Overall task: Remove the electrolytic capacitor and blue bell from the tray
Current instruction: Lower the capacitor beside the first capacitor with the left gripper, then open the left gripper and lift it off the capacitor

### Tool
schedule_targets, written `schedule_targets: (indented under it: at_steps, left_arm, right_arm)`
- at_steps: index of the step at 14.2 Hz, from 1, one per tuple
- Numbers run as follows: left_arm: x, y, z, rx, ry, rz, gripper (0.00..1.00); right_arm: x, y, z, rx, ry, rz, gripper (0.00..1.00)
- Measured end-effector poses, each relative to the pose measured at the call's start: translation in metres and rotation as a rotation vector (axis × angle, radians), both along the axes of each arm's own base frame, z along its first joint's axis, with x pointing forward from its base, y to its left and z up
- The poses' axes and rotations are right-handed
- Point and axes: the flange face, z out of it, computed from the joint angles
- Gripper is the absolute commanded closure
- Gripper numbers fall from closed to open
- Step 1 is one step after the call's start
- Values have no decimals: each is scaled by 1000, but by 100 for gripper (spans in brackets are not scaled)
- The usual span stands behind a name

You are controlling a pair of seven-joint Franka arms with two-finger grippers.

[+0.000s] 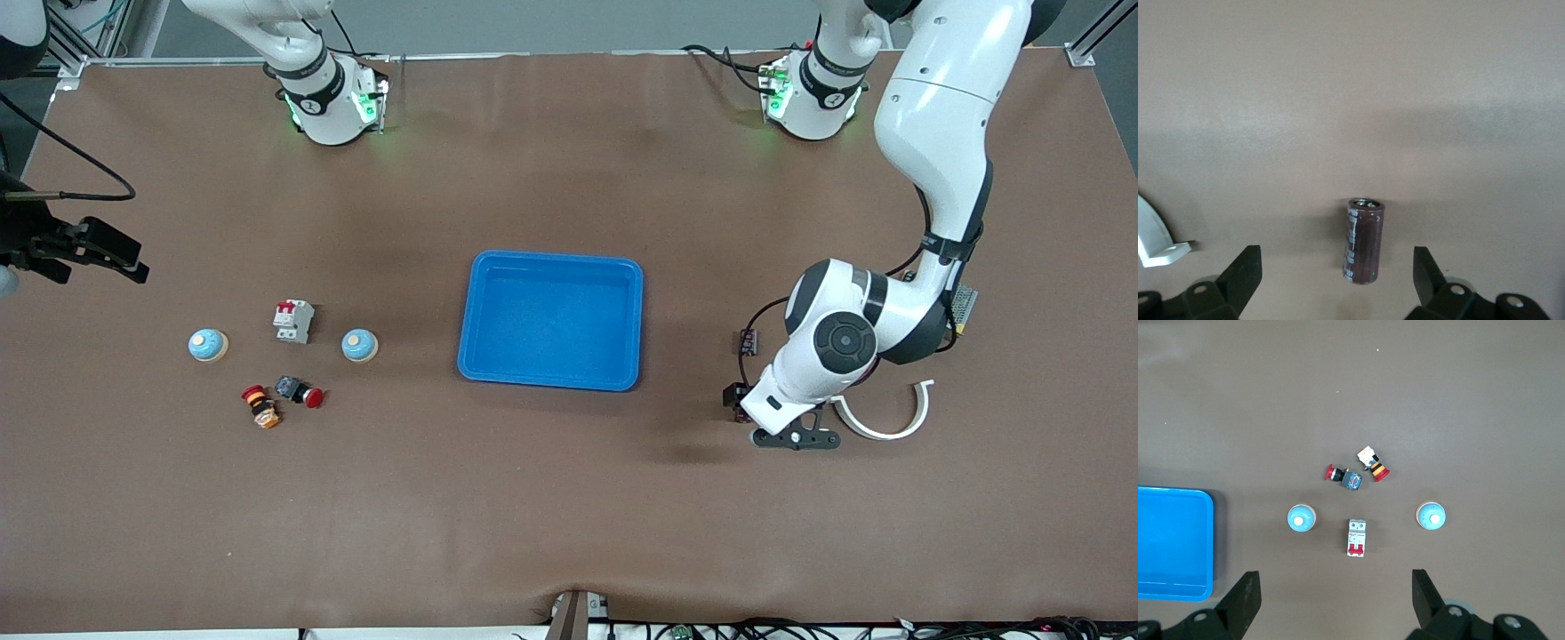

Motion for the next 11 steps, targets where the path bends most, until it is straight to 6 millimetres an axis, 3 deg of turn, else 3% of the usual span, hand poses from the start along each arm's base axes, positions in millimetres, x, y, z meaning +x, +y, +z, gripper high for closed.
schedule_targets:
  at_steps: [4, 11]
  left_arm:
    - [3, 16, 10, 8, 9, 11, 0]
    - [5, 44, 54, 3, 36, 10, 0]
  right_arm:
    - [0, 0, 0, 0, 0, 0, 0]
    - [0, 0, 0, 0, -1, 0, 0]
